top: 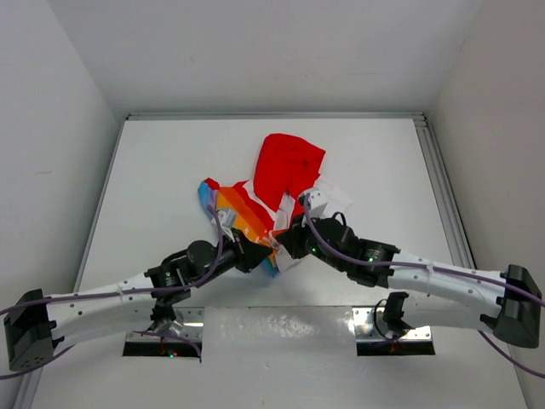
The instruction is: Zip up the jacket
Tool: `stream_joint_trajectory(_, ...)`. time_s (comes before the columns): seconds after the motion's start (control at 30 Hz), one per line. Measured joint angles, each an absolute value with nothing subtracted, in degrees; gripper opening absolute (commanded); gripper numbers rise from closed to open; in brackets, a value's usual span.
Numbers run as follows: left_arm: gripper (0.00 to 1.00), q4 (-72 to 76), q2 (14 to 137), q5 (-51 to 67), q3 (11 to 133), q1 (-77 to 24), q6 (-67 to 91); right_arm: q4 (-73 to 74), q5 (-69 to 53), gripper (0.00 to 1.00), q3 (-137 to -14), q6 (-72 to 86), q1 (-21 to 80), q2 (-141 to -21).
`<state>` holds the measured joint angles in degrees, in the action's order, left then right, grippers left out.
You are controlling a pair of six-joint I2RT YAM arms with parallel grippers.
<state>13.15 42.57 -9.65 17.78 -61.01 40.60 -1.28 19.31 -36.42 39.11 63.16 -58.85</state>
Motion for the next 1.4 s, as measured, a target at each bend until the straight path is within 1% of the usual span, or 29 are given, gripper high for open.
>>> stream_joint_trajectory(0.1, 0.0, 14.4, 43.0, -8.8, 17.1, -61.0, 41.1, 0.8, 19.4, 0.01, -37.6, 39.7, 63.2, -59.6)
stream_joint_trajectory(0.17, 0.0, 14.3, 43.2, -8.6, 16.9, -61.0, 41.3, 1.8, 19.4, 0.07, -37.8, 40.3, 63.2, -60.0)
stream_joint_trajectory(0.27, 0.0, 13.6, 43.3, -7.4, 16.7, -61.0, 41.7, 3.1, 20.2, 0.3, -38.3, 40.8, 63.1, -60.2)
stream_joint_trajectory(0.3, 0.0, 13.5, 43.3, -7.1, 16.5, -61.0, 41.9, 3.7, 20.5, 0.35, -38.8, 40.9, 63.1, -60.2)
stream_joint_trajectory(0.33, 0.0, 13.2, 43.2, -6.7, 16.2, -61.0, 42.1, 4.3, 20.8, 0.45, -39.4, 41.0, 63.0, -60.2)
stream_joint_trajectory(0.4, 0.0, 12.5, 43.3, -6.0, 16.1, -61.0, 42.3, 5.4, 20.9, 0.58, -40.5, 41.2, 62.9, -60.0)
stream_joint_trajectory(0.5, 0.0, 12.4, 43.6, -5.2, 16.0, -61.0, 42.6, 7.6, 20.4, 0.65, -41.0, 41.3, 62.8, -58.3)
stream_joint_trajectory(0.57, 0.0, 12.5, 43.9, -4.8, 15.9, -61.0, 42.8, 9.8, 19.8, 0.66, -41.0, 41.8, 62.8, -56.1)
stream_joint_trajectory(0.6, 0.0, 12.4, 44.2, -4.5, 15.9, -61.0, 42.8, 10.7, 18.8, 0.64, -40.9, 42.3, 62.8, -54.8)
stream_joint_trajectory(0.63, 0.0, 12.3, 44.3, -4.3, 15.9, -61.0, 42.8, 11.1, 17.8, 0.61, -40.7, 42.6, 62.8, -53.6)
stream_joint_trajectory(0.67, 0.0, 12.1, 44.3, -4.1, 15.9, -61.0, 42.8, 11.1, 16.2, 0.43, -39.9, 43.2, 62.8, -52.0)
stream_joint_trajectory(0.73, 0.0, 12.1, 44.3, -3.8, 15.9, -61.0, 42.8, 10.1, 12.5, 0.2, -37.1, 44.3, 62.8, -48.3)
stream_joint_trajectory(0.77, 0.0, 12.1, 44.4, -3.6, 15.9, -60.9, 42.8, 9.6, 10.5, 0.0, -35.2, 45.0, 62.8, -46.4)
stream_joint_trajectory(0.93, 0.0, 12.1, 44.9, -2.8, 15.9, -60.8, 42.8, 2.4, 1.4, 0.0, -23.5, 48.4, 62.8, -41.5)
stream_joint_trajectory(0.97, 0.0, 12.1, 45.0, -2.8, 15.9, -60.7, 42.8, 0.8, -0.1, 0.04, -21.5, 48.9, 62.8, -41.5)
stream_joint_trajectory(1.0, 0.0, 12.1, 45.0, -2.7, 15.9, -60.7, 42.8, -0.9, -1.1, 0.1, -19.6, 49.6, 62.8, -41.7)
stream_joint_trajectory(1.03, 0.0, 12.0, 45.0, -2.5, 15.9, -60.7, 42.8, -2.7, -2.0, 0.26, -17.8, 50.0, 62.8, -41.8)
stream_joint_trajectory(1.13, 0.0, 11.7, 44.5, -2.4, 15.9, -60.7, 43.2, -7.0, -3.9, 0.42, -14.0, 50.9, 62.8, -42.0)
stream_joint_trajectory(1.2, 0.0, 11.7, 44.2, -2.3, 15.9, -60.7, 43.6, -9.0, -4.6, 0.45, -13.2, 50.9, 62.8, -42.4)
stream_joint_trajectory(1.4, 0.0, 11.8, 44.2, -1.6, 15.9, -60.7, 44.1, -15.6, -5.9, 0.46, -13.0, 50.8, 62.8, -45.6)
